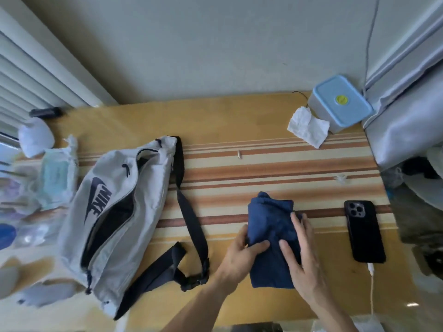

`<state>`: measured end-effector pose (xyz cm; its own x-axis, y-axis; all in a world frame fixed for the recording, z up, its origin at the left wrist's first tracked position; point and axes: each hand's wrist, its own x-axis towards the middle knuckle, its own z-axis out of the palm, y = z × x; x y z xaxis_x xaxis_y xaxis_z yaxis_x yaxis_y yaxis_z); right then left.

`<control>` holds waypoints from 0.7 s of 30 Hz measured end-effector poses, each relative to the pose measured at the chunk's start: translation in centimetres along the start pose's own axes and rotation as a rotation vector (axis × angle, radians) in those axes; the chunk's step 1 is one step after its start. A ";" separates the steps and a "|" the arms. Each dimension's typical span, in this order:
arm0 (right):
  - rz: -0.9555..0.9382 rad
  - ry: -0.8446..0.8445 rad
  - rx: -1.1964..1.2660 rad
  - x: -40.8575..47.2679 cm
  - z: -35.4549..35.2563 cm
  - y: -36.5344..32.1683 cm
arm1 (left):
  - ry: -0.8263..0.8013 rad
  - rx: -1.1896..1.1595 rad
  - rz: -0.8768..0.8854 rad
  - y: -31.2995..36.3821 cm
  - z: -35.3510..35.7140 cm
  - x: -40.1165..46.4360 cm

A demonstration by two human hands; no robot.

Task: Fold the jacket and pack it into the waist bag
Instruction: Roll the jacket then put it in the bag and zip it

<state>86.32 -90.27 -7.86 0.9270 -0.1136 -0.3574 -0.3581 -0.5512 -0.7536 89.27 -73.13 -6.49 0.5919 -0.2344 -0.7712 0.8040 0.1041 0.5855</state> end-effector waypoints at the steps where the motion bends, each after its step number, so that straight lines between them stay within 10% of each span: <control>1: 0.030 0.008 0.093 0.1 0.5 -2.1 | -0.022 -0.092 0.018 1.0 -1.7 -1.4; 7: 0.185 -0.246 0.516 0.2 7.5 -13.7 | 0.184 -0.188 0.253 5.9 -13.5 -8.8; 13: 0.145 -0.185 0.441 0.5 16.6 -21.0 | 0.907 0.930 0.508 6.6 -26.8 -10.7; 16: 0.166 -0.146 0.330 1.0 19.4 -22.7 | 0.737 1.425 0.185 6.0 -31.6 -9.7; 21: 0.207 -0.114 0.162 2.1 23.2 -25.4 | 0.701 1.188 0.415 5.6 -34.8 -11.3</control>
<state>94.75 -57.38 -2.28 0.8169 -0.1111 -0.5659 -0.5603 -0.3855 -0.7331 89.11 -36.27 -3.20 0.9534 0.1632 -0.2536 0.2538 -0.8883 0.3826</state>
